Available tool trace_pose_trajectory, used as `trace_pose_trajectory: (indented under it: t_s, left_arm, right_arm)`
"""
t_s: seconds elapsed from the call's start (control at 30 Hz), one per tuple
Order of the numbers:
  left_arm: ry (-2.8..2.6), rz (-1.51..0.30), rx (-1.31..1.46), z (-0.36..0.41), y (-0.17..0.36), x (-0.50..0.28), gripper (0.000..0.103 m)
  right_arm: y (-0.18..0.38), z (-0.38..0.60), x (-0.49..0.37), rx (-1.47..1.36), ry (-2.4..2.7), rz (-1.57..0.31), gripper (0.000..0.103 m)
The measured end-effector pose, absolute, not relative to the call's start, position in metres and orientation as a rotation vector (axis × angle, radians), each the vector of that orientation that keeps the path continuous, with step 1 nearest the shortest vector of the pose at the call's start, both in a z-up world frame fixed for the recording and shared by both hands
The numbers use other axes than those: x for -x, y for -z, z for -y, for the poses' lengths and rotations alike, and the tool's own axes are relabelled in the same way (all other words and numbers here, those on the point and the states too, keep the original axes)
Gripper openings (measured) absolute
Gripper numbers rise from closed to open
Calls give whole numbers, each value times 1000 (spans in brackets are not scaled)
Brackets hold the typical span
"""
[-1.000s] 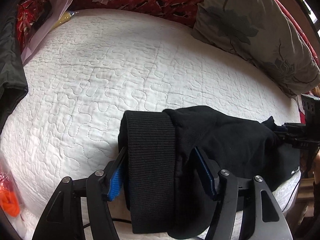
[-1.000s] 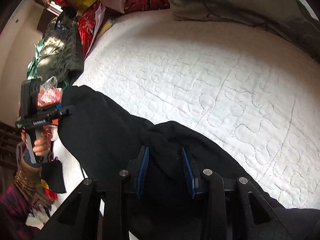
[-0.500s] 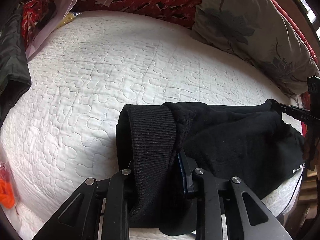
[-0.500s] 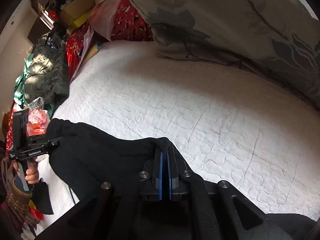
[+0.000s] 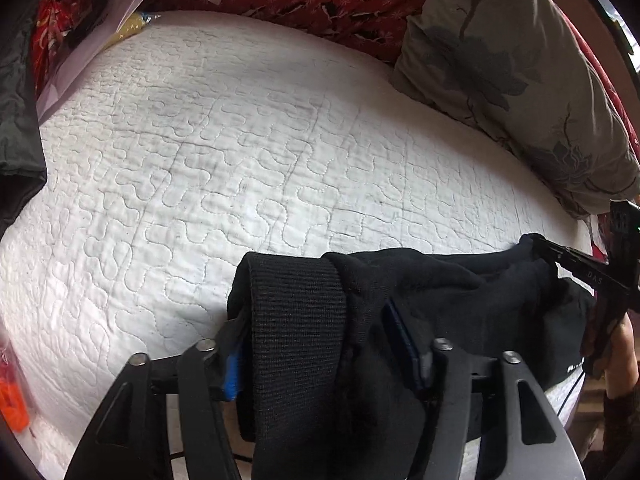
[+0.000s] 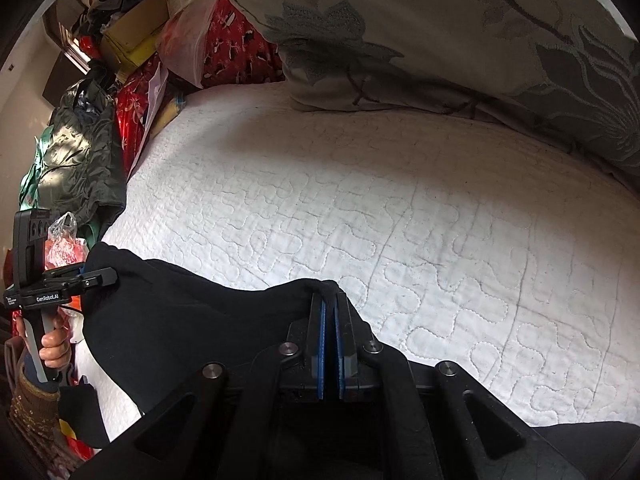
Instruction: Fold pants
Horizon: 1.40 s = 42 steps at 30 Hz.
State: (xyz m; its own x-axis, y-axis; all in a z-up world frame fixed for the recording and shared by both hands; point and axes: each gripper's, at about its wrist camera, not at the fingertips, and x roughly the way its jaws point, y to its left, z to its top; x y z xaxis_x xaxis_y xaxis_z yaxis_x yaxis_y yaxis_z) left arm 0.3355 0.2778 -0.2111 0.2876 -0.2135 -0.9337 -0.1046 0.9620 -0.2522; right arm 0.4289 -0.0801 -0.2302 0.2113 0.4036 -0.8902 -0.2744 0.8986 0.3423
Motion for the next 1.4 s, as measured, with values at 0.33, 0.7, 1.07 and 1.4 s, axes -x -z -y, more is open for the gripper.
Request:
trace_pose_trajectory:
  t_s: [0.33,0.7,1.07,1.4]
  left_arm:
    - [-36,-1250,183,-274,237,-330,32]
    - [-36,-1155,420,-322,180,-287,59]
    - [92,-1190,379,-237,190,-197,64]
    - [-46,-1247,587,-285,227,-205,64]
  right_arm:
    - [239,77,-436,-76,-406,-1229,4]
    - [191,150,-398,-475,-422,-1137,16]
    - [221,236,-219,-798,-277,-1206,22]
    - [256,261,-193,-1070,-82,-1175,28]
